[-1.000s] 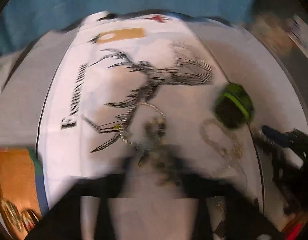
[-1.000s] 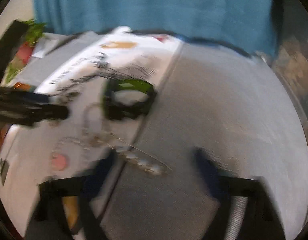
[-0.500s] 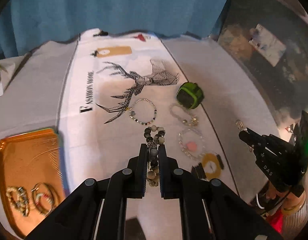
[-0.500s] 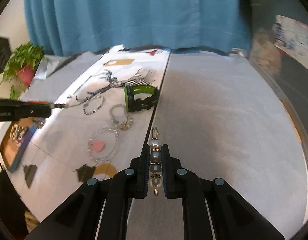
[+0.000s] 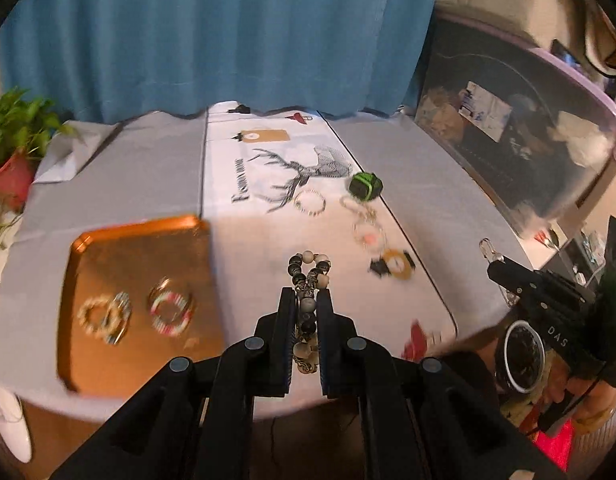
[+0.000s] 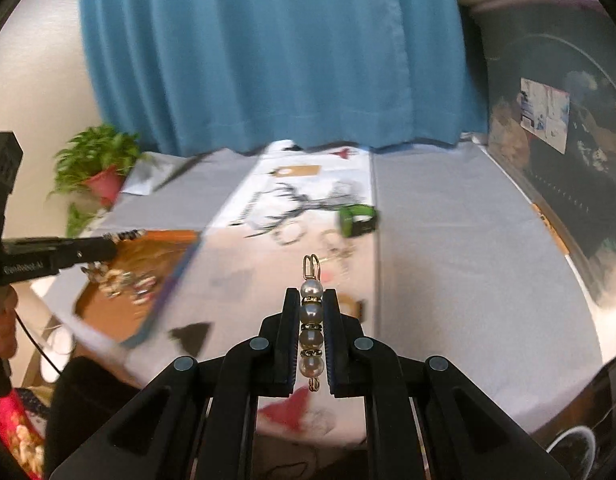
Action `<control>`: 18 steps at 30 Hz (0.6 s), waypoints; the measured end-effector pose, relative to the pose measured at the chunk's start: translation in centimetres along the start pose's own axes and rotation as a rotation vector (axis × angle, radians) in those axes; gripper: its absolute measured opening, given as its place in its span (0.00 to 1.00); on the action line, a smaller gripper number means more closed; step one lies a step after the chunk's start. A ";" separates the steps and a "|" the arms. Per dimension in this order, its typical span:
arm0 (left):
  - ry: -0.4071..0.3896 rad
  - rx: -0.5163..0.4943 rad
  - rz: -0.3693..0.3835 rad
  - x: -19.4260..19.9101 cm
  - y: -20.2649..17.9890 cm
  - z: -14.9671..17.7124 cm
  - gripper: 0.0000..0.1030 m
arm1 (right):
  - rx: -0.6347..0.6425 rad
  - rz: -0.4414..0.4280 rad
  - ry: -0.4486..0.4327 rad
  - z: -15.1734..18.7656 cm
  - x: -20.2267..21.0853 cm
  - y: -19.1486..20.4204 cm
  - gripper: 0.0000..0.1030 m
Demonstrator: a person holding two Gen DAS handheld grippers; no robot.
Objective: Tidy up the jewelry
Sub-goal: 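Grasp the black-bead bracelet with the left tool while the right tool grasps the pearl brooch pin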
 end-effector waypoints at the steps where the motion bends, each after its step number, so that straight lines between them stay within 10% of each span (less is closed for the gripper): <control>1: -0.004 0.000 -0.002 0.9 0.2 0.7 0.08 | 0.003 -0.011 0.001 0.5 0.9 1.1 0.11; 18: -0.045 0.115 -0.030 11.1 5.0 11.7 0.08 | 0.115 -0.183 0.098 9.9 9.1 16.0 0.11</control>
Point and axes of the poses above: each gripper's, at about its wrist camera, not at the fingertips, and x roughly against the way its jaws point, y to its left, z to its underside, the point moved 10 cm from there along -x, roughly the way its jaws point, and after that the axes turned 4 degrees about -y, right-handed, at the moved point
